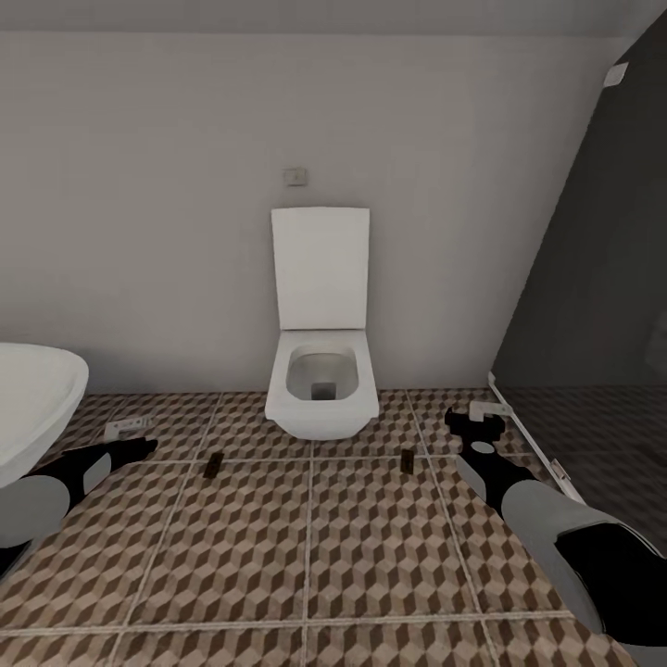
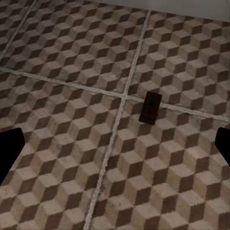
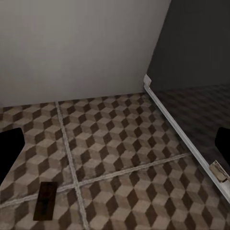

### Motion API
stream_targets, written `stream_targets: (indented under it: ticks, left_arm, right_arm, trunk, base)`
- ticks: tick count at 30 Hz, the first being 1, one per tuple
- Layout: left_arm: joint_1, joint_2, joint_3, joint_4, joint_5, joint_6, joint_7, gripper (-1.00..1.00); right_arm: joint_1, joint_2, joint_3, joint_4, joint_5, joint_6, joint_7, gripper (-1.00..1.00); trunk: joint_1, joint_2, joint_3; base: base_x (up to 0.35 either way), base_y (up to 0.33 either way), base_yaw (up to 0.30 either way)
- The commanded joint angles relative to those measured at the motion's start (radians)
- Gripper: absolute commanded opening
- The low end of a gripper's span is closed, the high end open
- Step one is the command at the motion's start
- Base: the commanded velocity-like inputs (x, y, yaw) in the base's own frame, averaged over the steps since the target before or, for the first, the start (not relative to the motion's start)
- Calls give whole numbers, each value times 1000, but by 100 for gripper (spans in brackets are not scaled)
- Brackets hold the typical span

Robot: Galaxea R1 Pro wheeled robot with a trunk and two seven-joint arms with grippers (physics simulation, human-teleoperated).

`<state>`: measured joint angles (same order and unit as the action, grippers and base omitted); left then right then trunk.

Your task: Take the four mousetraps from the cabinet in the bathroom and place them on the bathroom floor. Make sure all four end up on the same floor surface, and ensure that at least two of them are either under or directly next to the same bathroom sink.

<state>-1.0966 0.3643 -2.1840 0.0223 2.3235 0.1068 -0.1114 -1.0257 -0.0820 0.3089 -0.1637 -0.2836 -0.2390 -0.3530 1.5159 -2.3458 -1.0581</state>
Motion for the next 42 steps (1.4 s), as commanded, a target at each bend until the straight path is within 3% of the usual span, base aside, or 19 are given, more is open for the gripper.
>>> stream_targets:
  ticks: [1,17,37,42]
  left_arm:
    - [0,0,-8,2,11,6,-5,100]
    - [0,1,-8,2,11,7,-7,100]
    - [0,-3,-5,0,12,19,-4,100]
    - [0,-26,-5,-6,12,19,2,100]
  right_arm:
    - [-1,0,9,0,-10,-3,-3,100]
    - [1,-2,9,1,-10,-3,-3,100]
    - [2,-1,10,4,-10,-2,-3,100]
    - [6,-4,10,13,-12,-2,-3,100]
  trunk:
    - [0,0,-1]
    - [0,0,-1]
    - [-77,140,62]
    - [-96,175,77]
  base:
    - [0,0,0]
    - [0,0,0]
    - [0,0,0]
    - [0,0,0]
